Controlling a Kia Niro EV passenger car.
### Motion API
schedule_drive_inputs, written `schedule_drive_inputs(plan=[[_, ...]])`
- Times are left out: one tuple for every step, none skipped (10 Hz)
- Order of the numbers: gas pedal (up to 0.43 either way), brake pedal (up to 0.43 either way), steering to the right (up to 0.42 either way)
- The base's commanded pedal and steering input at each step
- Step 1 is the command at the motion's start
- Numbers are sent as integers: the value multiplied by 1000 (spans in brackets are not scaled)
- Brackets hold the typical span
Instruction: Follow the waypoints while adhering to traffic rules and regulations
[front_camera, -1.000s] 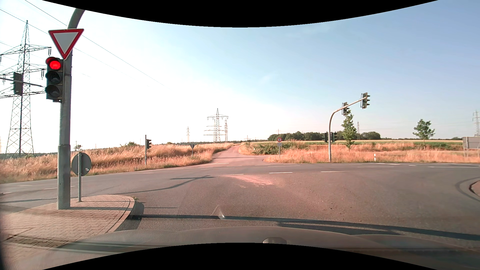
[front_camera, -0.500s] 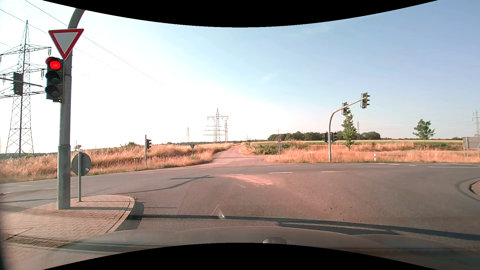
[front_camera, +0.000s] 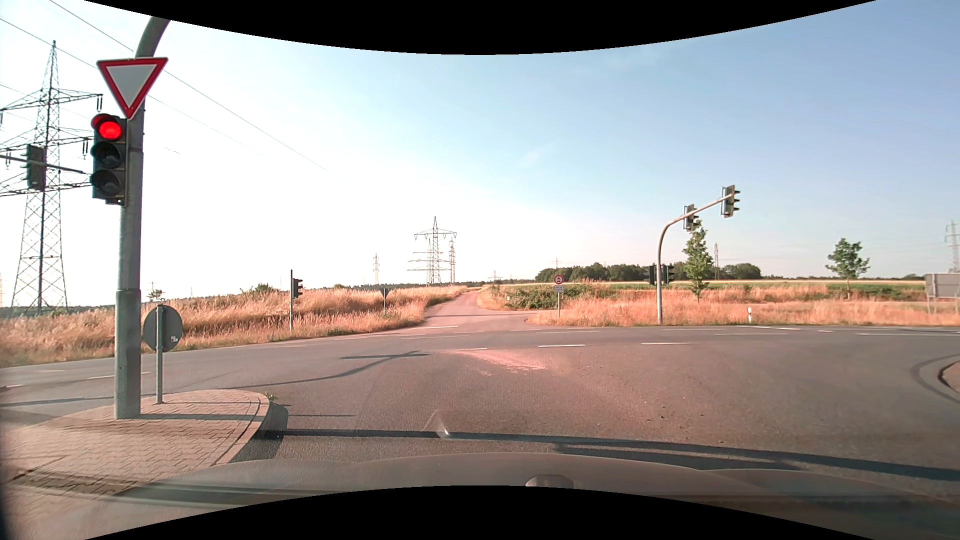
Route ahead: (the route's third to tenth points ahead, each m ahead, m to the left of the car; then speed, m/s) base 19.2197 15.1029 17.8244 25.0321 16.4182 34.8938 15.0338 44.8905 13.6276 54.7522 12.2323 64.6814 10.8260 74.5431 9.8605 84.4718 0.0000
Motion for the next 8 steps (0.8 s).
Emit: schedule_drive_inputs(plan=[[0, 280, -43], [0, 280, -44], [0, 280, -44], [0, 280, -44], [0, 280, -44], [0, 280, -44], [0, 280, -44], [0, 280, -44]])
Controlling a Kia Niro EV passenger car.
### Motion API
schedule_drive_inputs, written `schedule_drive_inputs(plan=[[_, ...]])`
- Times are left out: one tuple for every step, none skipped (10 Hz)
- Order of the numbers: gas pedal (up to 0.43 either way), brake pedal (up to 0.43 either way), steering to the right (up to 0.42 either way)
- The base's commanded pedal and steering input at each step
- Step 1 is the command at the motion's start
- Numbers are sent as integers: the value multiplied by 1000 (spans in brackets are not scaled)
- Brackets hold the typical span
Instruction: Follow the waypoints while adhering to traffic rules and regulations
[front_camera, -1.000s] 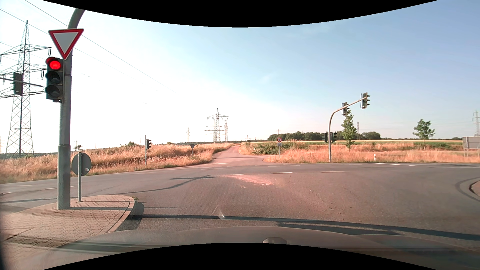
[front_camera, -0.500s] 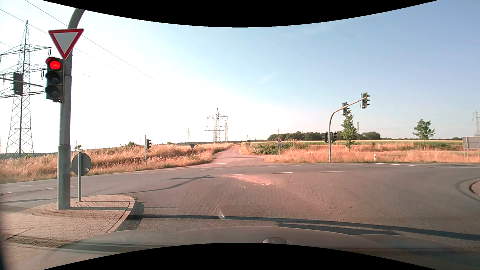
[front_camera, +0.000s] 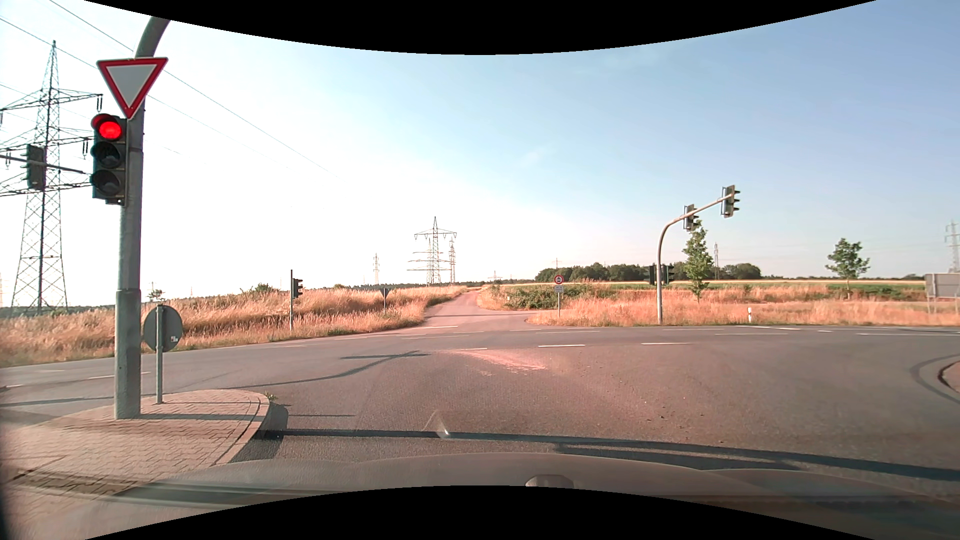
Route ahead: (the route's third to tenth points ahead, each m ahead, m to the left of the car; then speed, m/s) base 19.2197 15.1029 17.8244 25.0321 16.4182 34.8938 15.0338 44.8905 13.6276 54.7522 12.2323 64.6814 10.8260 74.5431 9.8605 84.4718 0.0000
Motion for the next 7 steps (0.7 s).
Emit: schedule_drive_inputs(plan=[[0, 280, -44], [0, 280, -44], [0, 280, -44], [0, 280, -44], [0, 280, -44], [0, 280, -44], [0, 268, -44]])
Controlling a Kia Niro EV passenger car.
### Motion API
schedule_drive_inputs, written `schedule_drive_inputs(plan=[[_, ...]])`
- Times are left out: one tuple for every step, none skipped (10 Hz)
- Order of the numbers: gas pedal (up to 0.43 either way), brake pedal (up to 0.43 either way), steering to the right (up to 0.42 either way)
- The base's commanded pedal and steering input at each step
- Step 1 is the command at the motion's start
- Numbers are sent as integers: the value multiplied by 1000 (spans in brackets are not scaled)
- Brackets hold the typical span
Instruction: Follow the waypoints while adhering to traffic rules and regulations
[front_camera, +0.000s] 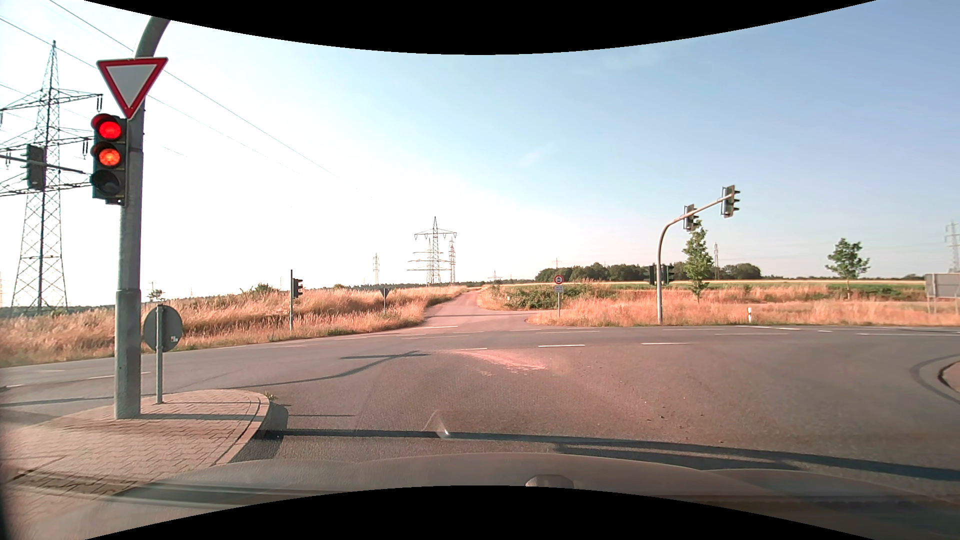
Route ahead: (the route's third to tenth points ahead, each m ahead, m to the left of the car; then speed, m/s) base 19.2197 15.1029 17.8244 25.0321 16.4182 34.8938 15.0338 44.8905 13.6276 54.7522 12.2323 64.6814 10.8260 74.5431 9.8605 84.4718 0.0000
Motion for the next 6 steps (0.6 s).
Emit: schedule_drive_inputs(plan=[[0, 244, -44], [0, 213, -44], [0, 183, -44], [0, 134, -44], [0, 85, -44], [0, 6, -44]])
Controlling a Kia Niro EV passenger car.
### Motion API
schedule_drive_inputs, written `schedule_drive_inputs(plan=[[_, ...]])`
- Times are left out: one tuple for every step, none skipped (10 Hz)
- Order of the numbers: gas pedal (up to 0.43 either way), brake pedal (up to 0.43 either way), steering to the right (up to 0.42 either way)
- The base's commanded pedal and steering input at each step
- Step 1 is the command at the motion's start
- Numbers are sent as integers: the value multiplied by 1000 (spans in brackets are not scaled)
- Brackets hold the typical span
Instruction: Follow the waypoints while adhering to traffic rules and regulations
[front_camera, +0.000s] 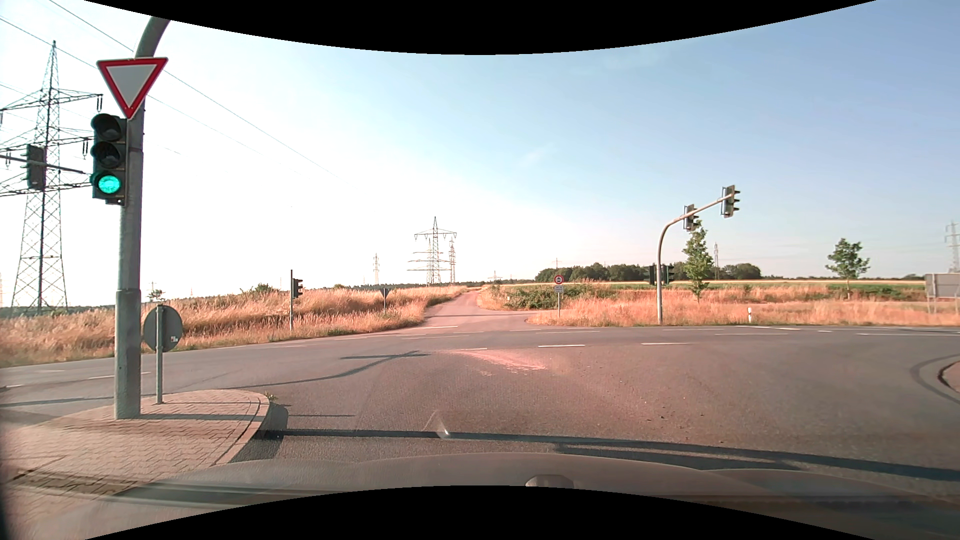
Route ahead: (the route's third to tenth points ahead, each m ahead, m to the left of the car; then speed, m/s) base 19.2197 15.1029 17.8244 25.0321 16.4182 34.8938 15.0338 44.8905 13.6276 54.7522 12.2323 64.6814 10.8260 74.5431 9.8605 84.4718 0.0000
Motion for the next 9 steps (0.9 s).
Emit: schedule_drive_inputs(plan=[[0, 0, -44], [0, 0, -44], [0, 0, -44], [0, 0, -44], [0, 0, -44], [8, 0, -44], [67, 0, -44], [118, 0, -45], [138, 0, -46]])
